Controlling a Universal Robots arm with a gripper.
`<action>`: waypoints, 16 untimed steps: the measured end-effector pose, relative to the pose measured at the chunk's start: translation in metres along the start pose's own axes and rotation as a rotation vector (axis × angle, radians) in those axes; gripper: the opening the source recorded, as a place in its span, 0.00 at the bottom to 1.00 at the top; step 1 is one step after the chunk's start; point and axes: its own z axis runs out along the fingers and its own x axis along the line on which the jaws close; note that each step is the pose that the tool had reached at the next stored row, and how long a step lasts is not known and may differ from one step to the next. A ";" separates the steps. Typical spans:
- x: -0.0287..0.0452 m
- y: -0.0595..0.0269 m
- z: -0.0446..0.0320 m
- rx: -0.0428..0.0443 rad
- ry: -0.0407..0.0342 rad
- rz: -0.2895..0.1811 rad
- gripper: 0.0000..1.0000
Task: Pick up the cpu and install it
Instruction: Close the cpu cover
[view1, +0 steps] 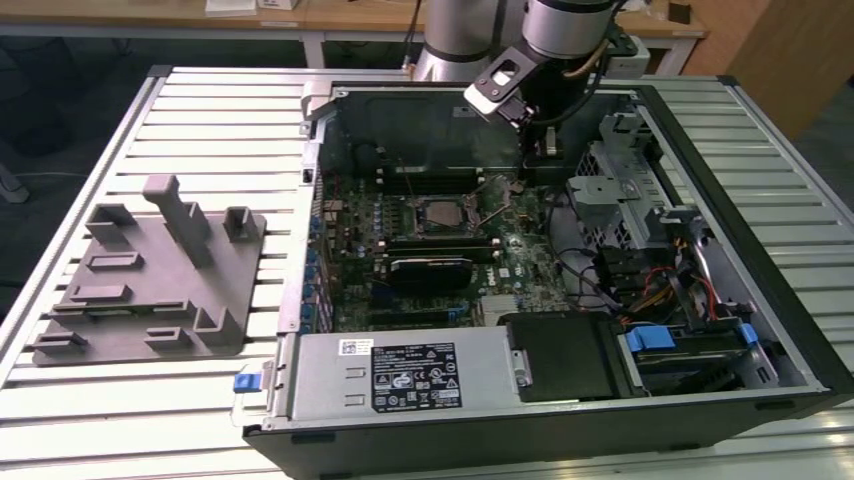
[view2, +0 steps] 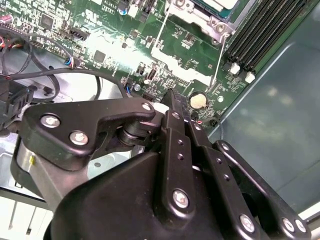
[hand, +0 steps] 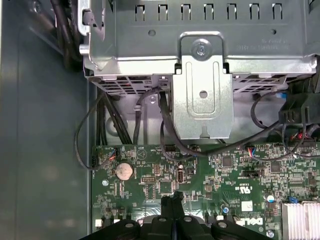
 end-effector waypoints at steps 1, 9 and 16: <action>0.0000 0.0001 0.0000 0.0000 0.0000 0.000 0.11; 0.0000 0.0006 0.0067 0.0000 0.0000 0.000 0.11; -0.0001 0.0004 0.0176 0.0000 0.0000 0.000 0.11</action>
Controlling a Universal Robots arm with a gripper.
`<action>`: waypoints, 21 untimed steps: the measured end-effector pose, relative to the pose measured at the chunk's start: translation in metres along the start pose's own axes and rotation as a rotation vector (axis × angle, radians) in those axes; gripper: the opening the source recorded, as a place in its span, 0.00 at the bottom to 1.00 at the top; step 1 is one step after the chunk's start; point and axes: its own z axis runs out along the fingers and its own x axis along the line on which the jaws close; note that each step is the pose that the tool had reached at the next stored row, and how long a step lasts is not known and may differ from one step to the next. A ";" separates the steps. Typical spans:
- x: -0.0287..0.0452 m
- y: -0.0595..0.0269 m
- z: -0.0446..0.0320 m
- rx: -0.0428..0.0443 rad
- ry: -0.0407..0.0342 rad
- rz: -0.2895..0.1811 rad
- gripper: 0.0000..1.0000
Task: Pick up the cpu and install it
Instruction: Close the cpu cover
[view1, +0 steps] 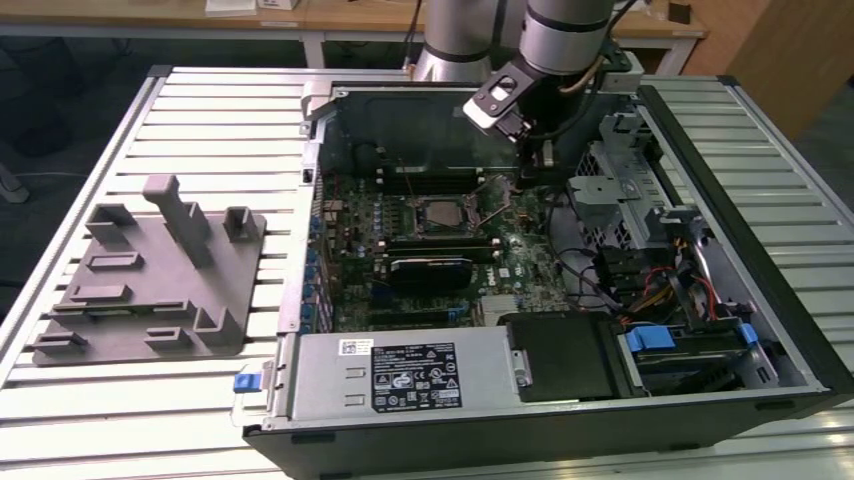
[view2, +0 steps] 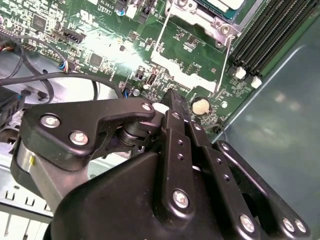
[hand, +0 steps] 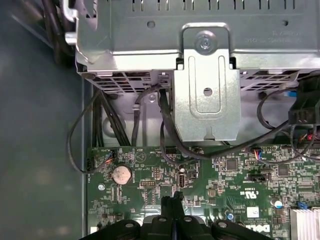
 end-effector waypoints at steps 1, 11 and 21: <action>0.0000 -0.0001 0.0016 0.0000 -0.0001 0.000 0.11; -0.0001 -0.0004 0.0108 0.0003 -0.0003 0.000 0.11; -0.0006 -0.0158 0.0103 0.0002 -0.0001 0.000 0.11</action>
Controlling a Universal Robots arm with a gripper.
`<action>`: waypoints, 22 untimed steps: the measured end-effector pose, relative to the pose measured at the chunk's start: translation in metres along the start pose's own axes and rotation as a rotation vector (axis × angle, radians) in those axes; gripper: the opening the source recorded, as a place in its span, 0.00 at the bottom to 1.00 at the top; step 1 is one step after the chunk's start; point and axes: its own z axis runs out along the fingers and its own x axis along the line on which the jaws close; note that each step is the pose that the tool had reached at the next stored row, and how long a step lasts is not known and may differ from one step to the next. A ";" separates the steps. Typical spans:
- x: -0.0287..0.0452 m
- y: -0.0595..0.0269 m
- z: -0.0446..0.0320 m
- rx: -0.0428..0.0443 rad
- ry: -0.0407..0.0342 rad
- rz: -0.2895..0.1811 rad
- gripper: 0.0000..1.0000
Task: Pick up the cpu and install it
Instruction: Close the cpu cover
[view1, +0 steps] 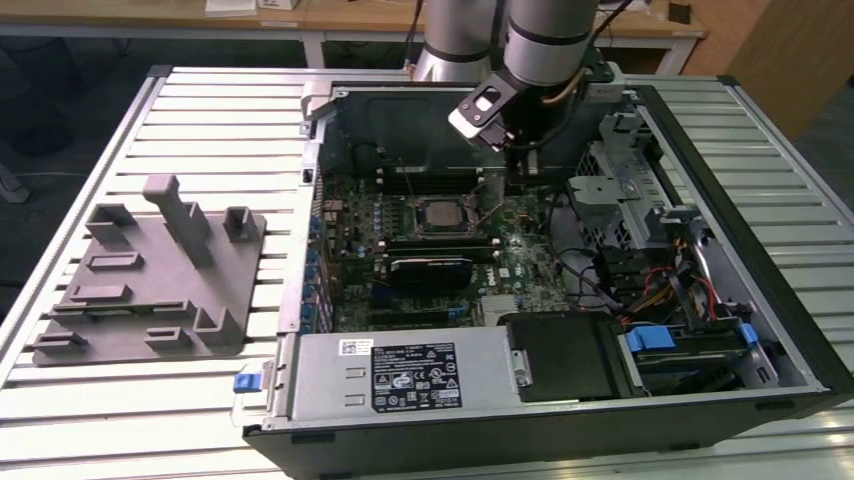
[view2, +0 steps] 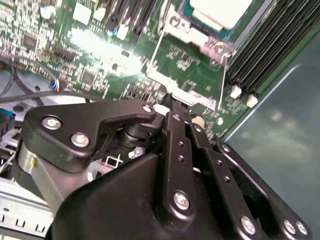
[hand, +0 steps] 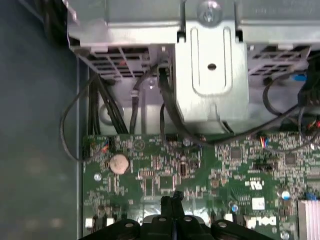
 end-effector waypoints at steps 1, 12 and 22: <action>-0.0001 -0.0027 -0.0001 -0.0001 0.0001 0.000 0.11; -0.0012 -0.0413 -0.0016 -0.0022 0.0004 0.000 0.11; -0.0015 -0.0502 -0.0019 -0.0024 0.0006 0.000 0.11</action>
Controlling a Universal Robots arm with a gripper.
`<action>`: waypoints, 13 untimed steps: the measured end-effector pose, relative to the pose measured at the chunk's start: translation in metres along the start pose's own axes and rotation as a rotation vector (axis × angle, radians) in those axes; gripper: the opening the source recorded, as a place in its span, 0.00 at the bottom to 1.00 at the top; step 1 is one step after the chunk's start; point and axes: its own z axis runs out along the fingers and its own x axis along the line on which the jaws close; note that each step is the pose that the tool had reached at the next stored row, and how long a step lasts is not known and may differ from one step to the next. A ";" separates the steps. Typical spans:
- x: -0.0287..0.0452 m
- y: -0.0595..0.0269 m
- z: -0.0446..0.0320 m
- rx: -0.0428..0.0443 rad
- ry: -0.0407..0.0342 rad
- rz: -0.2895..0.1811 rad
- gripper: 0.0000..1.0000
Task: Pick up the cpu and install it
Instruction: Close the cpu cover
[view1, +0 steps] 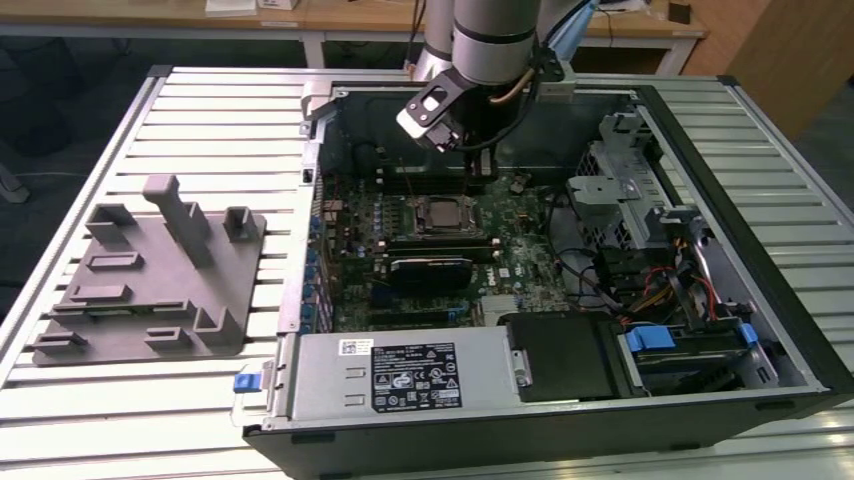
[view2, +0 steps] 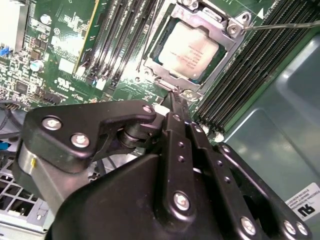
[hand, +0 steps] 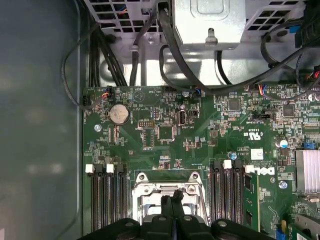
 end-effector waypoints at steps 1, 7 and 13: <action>0.0000 0.0000 0.0001 0.0014 0.0002 0.000 0.11; 0.0000 -0.0001 0.0013 0.0387 -0.0012 0.000 0.11; 0.0000 -0.0001 0.0013 0.0401 -0.0013 0.000 0.11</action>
